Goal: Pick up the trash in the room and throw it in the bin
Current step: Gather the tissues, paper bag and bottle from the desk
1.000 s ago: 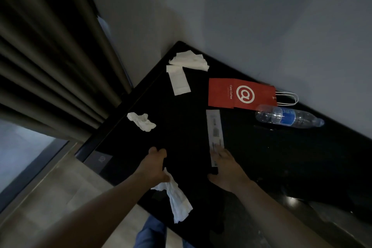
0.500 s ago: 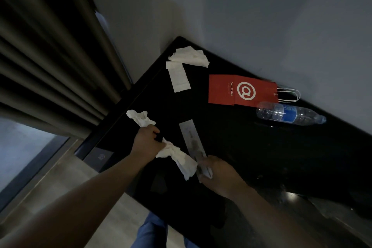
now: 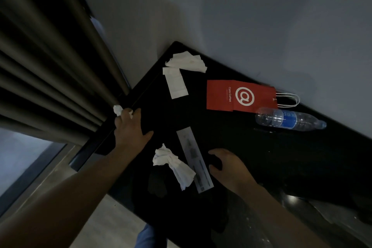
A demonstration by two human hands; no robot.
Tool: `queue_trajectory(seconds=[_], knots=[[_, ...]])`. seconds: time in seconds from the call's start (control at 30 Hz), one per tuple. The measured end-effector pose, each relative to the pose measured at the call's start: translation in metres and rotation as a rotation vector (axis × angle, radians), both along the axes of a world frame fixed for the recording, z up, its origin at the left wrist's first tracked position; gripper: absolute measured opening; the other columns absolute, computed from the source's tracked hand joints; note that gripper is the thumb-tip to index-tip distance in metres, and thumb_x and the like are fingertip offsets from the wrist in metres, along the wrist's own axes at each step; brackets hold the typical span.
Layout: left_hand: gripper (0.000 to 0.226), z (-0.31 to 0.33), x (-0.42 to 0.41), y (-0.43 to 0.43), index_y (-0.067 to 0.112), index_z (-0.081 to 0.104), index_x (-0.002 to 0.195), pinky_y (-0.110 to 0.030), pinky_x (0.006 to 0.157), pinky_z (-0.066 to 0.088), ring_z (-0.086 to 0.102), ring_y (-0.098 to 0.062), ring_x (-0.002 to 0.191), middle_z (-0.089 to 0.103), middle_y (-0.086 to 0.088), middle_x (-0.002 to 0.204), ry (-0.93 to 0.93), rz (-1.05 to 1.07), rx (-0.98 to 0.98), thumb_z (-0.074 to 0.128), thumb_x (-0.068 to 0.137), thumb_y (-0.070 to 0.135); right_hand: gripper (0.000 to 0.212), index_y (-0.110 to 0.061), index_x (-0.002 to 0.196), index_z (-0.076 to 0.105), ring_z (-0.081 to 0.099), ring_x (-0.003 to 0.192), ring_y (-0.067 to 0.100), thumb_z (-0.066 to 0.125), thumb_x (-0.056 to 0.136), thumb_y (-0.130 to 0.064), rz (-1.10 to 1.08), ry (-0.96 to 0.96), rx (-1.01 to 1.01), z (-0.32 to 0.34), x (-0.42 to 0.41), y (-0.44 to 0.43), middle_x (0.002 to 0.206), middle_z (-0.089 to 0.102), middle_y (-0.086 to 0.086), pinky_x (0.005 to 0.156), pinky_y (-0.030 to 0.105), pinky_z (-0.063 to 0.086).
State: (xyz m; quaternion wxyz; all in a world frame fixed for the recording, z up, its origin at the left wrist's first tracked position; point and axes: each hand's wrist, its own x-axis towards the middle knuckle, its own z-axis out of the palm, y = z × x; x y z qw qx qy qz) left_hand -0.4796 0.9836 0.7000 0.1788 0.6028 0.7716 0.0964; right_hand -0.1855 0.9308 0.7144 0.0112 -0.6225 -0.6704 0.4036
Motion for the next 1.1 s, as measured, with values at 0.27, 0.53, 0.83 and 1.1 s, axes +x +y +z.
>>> queue_trajectory(seconds=[0.27,0.53,0.83,1.1], knots=[[0.083,-0.013,-0.017,0.025,0.003,0.023,0.144,-0.039,0.086,0.047,0.052,-0.038,0.108,0.039,-0.028,0.128,-0.191,0.211,-0.115,0.073,0.081,0.027,0.049,-0.026,0.139,0.046,0.044,0.126,0.007,0.059,0.092,-0.028,0.016,-0.031,-0.019,-0.001,-0.002,0.015,0.142,0.045,-0.009,0.099,0.014,0.035],[0.024,-0.009,-0.006,0.01,0.001,0.063,0.102,-0.021,0.072,0.047,0.056,-0.003,0.07,0.061,0.0,0.08,-0.407,0.032,0.006,0.071,0.081,0.011,0.049,-0.023,0.139,0.046,0.046,0.125,0.009,0.06,0.092,-0.026,0.0,-0.031,-0.017,0.002,-0.006,0.025,0.141,0.046,-0.005,0.098,0.016,0.037],[0.062,0.014,0.032,-0.03,0.024,0.056,0.118,-0.023,0.075,0.05,0.057,-0.005,0.088,0.05,0.01,0.107,-0.291,-0.391,-0.134,0.061,0.069,0.063,0.049,-0.02,0.139,0.047,0.048,0.124,0.013,0.06,0.091,-0.025,-0.029,-0.046,-0.042,0.002,0.006,0.033,0.141,0.047,0.0,0.102,0.022,0.04],[0.021,0.026,0.048,0.037,0.015,0.064,0.099,-0.006,0.064,0.036,0.051,-0.004,0.077,0.056,0.003,0.096,-0.245,-0.323,0.086,0.068,0.084,0.029,0.06,-0.021,0.144,0.039,0.031,0.138,0.025,0.061,0.089,-0.034,-0.113,-0.182,0.014,-0.016,0.02,0.059,0.152,0.03,0.006,0.111,0.037,0.037]])
